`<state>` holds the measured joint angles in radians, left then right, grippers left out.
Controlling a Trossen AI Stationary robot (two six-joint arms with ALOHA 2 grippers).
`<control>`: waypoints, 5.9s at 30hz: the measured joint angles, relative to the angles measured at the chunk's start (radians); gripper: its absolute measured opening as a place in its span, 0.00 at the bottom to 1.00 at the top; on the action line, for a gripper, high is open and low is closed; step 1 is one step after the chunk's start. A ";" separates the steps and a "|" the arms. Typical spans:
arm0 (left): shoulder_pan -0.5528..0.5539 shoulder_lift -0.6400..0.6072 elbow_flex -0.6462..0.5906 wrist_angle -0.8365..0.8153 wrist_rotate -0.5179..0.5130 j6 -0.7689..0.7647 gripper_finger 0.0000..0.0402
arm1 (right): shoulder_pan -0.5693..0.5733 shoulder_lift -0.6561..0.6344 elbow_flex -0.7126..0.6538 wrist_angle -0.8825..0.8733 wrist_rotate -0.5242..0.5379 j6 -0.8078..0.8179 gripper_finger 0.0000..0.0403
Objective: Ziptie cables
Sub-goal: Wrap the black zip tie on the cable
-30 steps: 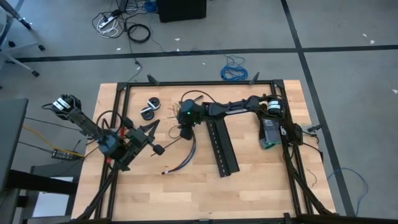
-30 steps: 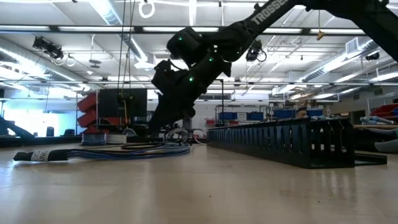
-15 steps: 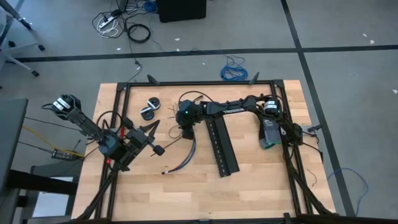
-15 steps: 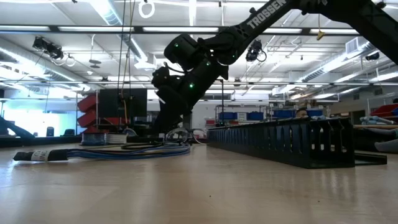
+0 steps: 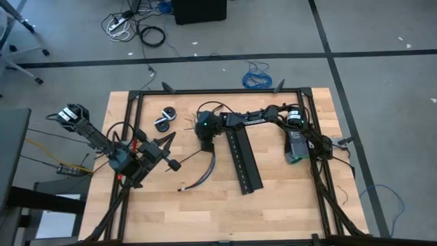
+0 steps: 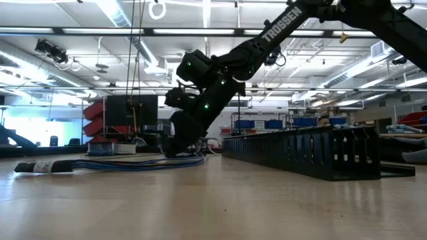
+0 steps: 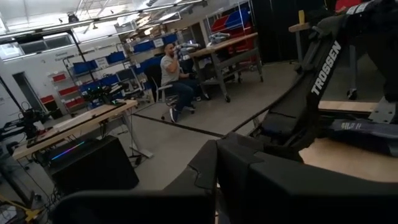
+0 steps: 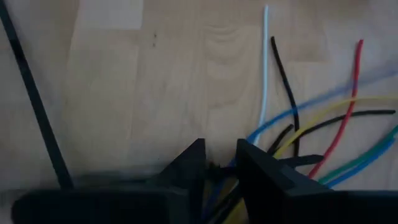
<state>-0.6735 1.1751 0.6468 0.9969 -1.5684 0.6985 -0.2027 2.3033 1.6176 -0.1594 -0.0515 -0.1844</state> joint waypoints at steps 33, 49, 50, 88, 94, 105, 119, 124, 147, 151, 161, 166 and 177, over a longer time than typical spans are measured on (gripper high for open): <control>-0.075 -0.083 0.000 0.085 -0.001 -0.267 0.00 | 0.230 -0.553 -0.171 -0.378 0.711 -0.242 0.00; 0.224 -0.031 0.000 -0.400 0.872 -0.909 0.00 | 0.410 -1.120 -0.918 0.505 0.683 -0.069 0.00; 0.238 -0.021 0.000 -0.375 0.891 -0.900 0.00 | 0.405 -1.127 -0.977 0.663 0.678 -0.078 0.00; 0.672 0.623 0.213 0.421 1.451 -1.603 0.31 | -0.080 -0.755 -1.024 1.641 -0.253 0.209 0.00; 0.680 0.623 0.215 0.436 1.451 -1.625 0.48 | -0.085 -0.755 -1.024 1.630 -0.264 0.208 0.00; 0.694 0.622 0.215 0.422 1.450 -1.623 0.54 | -0.084 -0.755 -1.024 1.628 -0.269 0.211 0.00; 0.701 0.622 0.214 0.422 1.445 -1.561 0.48 | -0.084 -0.755 -1.024 1.628 -0.270 0.213 0.00; 0.702 0.622 0.214 0.422 1.444 -1.536 0.36 | -0.084 -0.755 -1.024 1.628 -0.270 0.213 0.00; 0.734 0.623 0.274 0.395 1.516 -1.327 0.00 | -0.082 -0.757 -1.023 1.632 -0.317 0.270 0.06; 0.733 0.623 0.275 0.395 1.523 -1.327 0.00 | -0.107 -0.758 -1.023 1.583 -0.325 0.312 0.17; 0.732 0.623 0.248 0.398 1.529 -1.306 0.00 | -0.202 -0.851 -1.024 1.377 -0.511 0.395 0.43; 0.740 0.620 0.245 0.406 1.530 -1.268 0.00 | -0.237 -1.001 -1.025 1.057 -0.578 0.340 0.46; 0.776 0.599 0.243 0.302 1.520 -1.169 0.00 | -0.296 -1.381 -1.025 0.319 -0.467 0.172 0.46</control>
<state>0.1028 1.7737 0.8902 1.2989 -0.0481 -0.4706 -0.4989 0.9219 0.5922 0.1597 -0.5180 -0.0127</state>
